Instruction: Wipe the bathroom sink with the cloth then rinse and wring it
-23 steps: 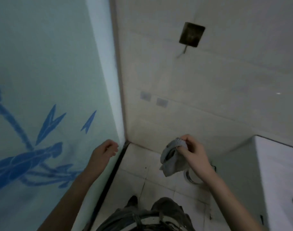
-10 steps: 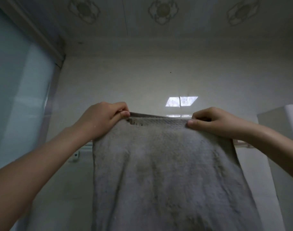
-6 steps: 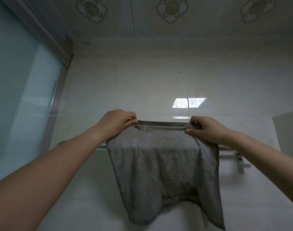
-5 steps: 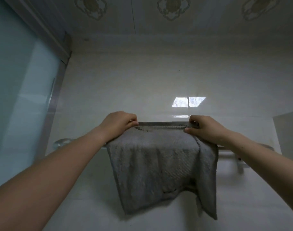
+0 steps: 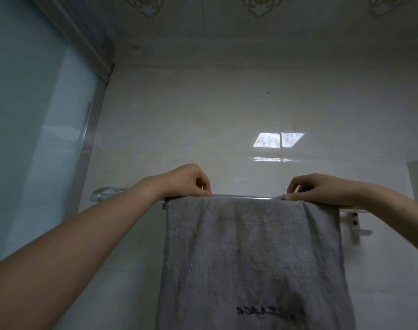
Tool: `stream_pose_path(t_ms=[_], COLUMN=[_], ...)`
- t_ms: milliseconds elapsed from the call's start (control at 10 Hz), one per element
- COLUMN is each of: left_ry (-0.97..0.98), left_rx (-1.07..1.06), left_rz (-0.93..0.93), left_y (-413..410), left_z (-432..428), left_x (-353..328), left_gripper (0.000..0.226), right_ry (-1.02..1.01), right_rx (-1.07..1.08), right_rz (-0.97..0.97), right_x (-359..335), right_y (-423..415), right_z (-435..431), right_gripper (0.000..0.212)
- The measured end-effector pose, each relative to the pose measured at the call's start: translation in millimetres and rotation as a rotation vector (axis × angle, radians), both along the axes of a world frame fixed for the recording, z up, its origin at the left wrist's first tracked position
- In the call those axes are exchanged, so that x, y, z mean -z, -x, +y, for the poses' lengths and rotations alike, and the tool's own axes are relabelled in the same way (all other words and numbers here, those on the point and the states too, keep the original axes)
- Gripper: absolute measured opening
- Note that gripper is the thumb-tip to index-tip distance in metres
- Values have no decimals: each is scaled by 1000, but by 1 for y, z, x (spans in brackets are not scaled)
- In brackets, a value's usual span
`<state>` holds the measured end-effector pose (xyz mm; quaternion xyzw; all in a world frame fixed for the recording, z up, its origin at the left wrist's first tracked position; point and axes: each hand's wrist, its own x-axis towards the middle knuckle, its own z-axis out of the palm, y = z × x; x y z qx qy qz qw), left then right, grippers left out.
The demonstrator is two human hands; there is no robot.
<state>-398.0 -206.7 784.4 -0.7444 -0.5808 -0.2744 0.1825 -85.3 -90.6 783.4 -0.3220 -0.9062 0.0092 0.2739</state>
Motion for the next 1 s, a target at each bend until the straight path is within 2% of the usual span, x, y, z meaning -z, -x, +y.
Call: stream_pose_path(t_ms=[100,200,300,400,500,600,800,900,1000], left_ry=[-36,-96,-92,-164,-247,-141,129,135,-93], left_rx=[-35,28,89,50,34,36,18,7,-2], left_rz=[-10,-94,-78,-35,9,-11,-34,-85,-121], left_y=[2,2,4,13,23,25,34,29,33], left_z=[-4,-16,-32,-40,-41,-48,-44,-45,-49], left_x=[-1,2,13,31,44,40,19,20,33], left_gripper=[21,10,9,11,18,17,27,24,23], right_ry=[-40,-139,-143,-252,-459,-562,-662,-612,-516], right_rx=[-6,-107,-184,-133,-37,20,84,116,61], right_rz=[43,213,210,124,34,-24,39,51,186], right_x=[4,9,25,45,59,62,63,65,63], right_y=[-4,-8,-17,-24,-29,-29,-18,-13,-14], right_z=[-8,-20,-33,-34,-32,-30,-23,-28,-35], right_gripper=[60,23,18,25,39,45,55,54,45])
